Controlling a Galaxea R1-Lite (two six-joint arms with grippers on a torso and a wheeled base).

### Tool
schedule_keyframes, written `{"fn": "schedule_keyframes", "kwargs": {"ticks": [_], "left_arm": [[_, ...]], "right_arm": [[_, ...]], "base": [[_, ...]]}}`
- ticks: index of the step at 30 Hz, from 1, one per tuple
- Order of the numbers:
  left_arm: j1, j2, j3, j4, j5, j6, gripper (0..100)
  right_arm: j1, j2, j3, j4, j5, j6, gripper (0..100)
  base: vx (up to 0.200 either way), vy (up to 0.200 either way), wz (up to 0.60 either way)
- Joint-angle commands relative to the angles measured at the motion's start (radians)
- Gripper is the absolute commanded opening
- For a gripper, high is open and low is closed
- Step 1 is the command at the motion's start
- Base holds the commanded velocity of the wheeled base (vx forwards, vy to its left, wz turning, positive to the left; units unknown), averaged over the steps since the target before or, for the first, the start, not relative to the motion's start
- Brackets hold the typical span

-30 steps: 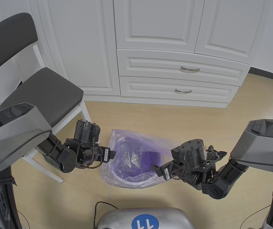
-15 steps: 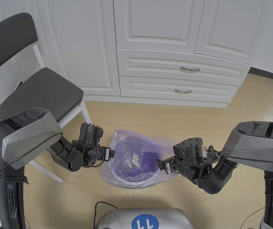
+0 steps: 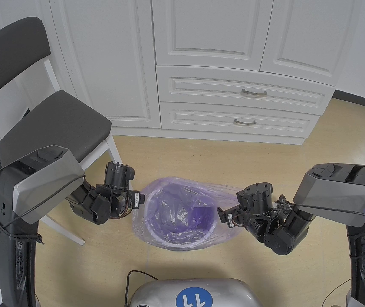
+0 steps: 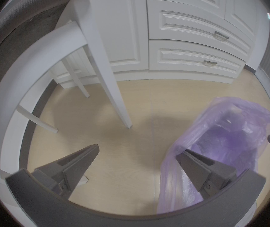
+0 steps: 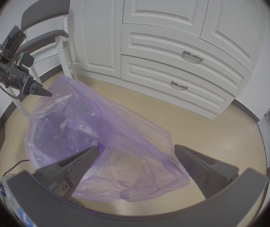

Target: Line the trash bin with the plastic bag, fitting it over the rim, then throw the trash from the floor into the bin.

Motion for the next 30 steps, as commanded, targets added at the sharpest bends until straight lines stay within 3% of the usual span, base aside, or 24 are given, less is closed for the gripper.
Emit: {"fn": "schedule_keyframes", "kwargs": {"ticks": [1,11,21,30], "left_arm": [[0.006,0.027,-0.033,0.000,0.031,0.002,100],[0.011,0.057,-0.084,-0.002,0.077,-0.005,100],[0.008,0.097,-0.101,-0.108,0.086,-0.003,100],[0.005,0.183,-0.183,-0.152,0.145,-0.005,100]], "right_arm": [[-0.013,0.044,-0.029,-0.022,-0.004,-0.004,100],[-0.046,0.153,-0.187,-0.108,-0.086,-0.002,100],[-0.082,0.217,-0.284,-0.111,-0.090,0.007,100],[-0.091,0.320,-0.477,-0.105,-0.126,0.097,100]], "base": [[0.000,0.000,0.00],[0.000,0.000,0.00],[0.000,0.000,0.00],[0.000,0.000,0.00]]}}
